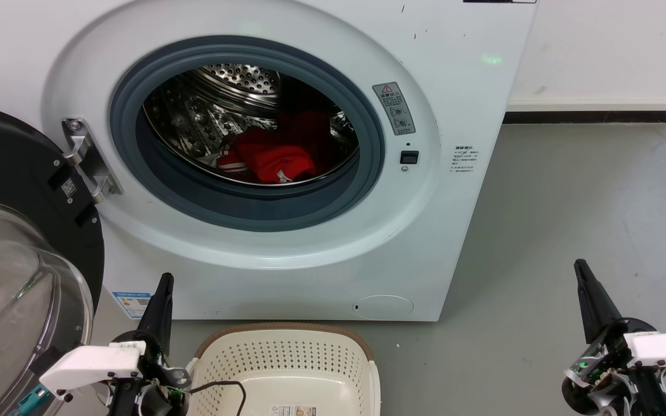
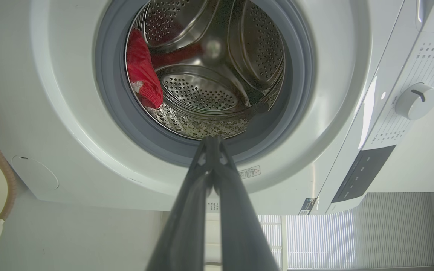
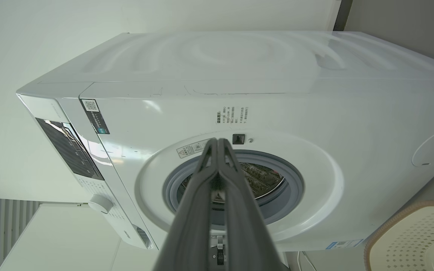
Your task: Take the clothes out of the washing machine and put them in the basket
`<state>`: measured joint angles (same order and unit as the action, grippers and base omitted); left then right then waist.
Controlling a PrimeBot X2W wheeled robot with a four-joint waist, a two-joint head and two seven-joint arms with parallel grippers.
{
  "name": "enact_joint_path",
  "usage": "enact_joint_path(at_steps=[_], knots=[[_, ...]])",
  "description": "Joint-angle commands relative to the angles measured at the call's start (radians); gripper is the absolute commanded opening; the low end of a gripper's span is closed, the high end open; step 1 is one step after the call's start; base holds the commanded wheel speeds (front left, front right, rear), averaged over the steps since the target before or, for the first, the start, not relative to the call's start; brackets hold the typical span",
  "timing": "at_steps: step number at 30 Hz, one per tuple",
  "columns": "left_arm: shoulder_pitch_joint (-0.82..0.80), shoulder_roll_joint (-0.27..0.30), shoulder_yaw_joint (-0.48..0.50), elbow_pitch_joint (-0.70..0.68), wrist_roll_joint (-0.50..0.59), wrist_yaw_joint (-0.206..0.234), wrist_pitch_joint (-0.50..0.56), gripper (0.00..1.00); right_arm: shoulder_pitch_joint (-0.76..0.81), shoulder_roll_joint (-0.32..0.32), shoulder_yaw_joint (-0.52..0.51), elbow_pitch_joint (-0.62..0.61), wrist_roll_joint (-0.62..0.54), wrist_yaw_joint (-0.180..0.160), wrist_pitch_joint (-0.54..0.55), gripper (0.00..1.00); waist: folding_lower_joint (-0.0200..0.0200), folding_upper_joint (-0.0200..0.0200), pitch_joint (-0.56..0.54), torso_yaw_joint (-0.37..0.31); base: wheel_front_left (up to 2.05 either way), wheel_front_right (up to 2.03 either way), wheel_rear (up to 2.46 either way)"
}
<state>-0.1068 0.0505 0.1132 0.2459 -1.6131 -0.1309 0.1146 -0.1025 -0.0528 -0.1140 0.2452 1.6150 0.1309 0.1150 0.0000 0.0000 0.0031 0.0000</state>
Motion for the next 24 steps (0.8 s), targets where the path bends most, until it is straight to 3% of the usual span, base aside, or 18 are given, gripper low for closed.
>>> enact_joint_path(at_steps=[1,24], knots=[[-0.006,-0.001,0.003,-0.001,0.0,-0.002,0.002,0.0,-0.014,0.004,0.0,0.001,-0.004,0.0,0.0,0.0,0.0,0.0,0.0,0.0,0.0,0.0,0.0],[-0.006,-0.001,0.003,-0.001,0.0,-0.002,0.002,0.0,-0.014,0.004,0.0,0.001,-0.004,0.0,0.0,0.0,0.0,0.0,0.0,0.0,0.0,0.0,0.0]])
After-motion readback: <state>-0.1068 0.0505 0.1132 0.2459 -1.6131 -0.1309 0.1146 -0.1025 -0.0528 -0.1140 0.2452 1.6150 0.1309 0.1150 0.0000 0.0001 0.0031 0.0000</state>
